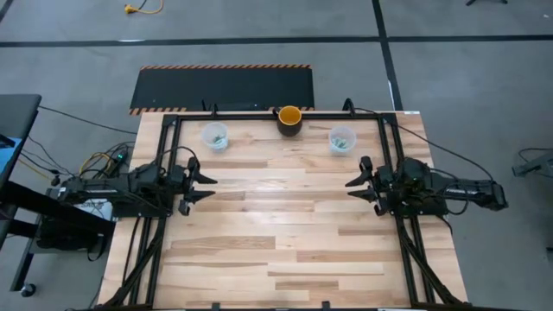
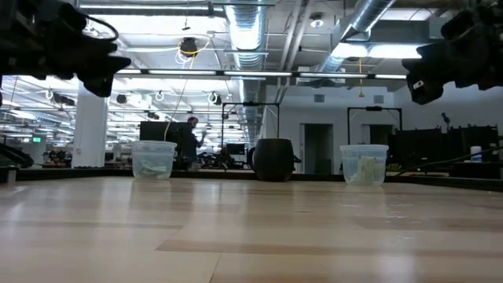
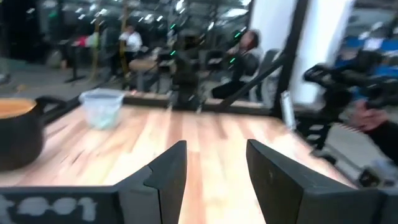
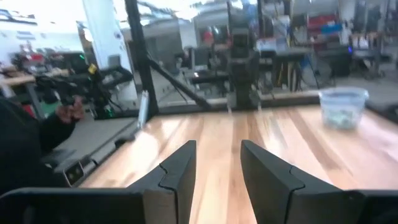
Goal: Pick and place Stevia / Truvia into bins
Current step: Return to Home Position
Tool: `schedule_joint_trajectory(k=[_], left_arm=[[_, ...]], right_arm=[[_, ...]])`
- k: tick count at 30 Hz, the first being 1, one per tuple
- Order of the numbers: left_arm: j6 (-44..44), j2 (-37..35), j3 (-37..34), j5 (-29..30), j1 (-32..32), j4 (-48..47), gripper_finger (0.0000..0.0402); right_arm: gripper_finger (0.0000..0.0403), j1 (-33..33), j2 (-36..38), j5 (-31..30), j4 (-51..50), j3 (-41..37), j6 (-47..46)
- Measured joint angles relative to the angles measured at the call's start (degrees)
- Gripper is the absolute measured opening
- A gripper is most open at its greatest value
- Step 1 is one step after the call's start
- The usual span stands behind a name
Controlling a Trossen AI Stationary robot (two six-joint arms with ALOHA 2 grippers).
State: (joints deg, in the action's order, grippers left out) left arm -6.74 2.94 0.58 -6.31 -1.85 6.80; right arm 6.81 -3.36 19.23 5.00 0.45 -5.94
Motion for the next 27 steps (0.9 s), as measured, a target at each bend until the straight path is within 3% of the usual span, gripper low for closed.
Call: schedule_joint_trajectory(k=[27], left_arm=[[6.08,0.02,-0.16,2.52,-0.02,-4.16,0.0155]], right_arm=[[0.0121,-0.05,0.00,-0.07,-1.58,-0.07,1.41]])
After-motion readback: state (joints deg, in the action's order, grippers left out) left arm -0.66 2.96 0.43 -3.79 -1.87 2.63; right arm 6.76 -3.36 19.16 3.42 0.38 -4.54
